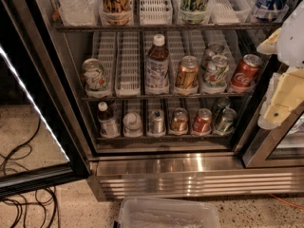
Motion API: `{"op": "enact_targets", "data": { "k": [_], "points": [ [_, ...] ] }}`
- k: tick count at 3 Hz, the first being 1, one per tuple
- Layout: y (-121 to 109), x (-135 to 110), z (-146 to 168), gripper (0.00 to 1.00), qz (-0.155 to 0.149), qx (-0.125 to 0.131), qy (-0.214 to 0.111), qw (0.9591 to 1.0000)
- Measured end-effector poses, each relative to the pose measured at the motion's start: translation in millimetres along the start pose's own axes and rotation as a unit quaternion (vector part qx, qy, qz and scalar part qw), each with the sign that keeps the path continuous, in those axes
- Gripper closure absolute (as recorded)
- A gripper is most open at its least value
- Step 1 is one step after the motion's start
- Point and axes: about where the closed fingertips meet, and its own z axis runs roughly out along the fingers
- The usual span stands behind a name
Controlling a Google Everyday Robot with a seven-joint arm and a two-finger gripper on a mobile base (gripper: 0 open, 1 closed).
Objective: Pick 7up can from middle shelf of fridge
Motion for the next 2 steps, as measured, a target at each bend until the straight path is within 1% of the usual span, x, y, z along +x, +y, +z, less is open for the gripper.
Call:
{"op": "enact_targets", "data": {
  "k": [1, 2],
  "points": [
    [0.0, 0.0, 0.0, 0.00, 0.000, 0.000, 0.000, 1.0000],
    [-4.4, -1.7, -4.9, 0.00, 0.017, 0.008, 0.015, 0.9997]
  ]
}}
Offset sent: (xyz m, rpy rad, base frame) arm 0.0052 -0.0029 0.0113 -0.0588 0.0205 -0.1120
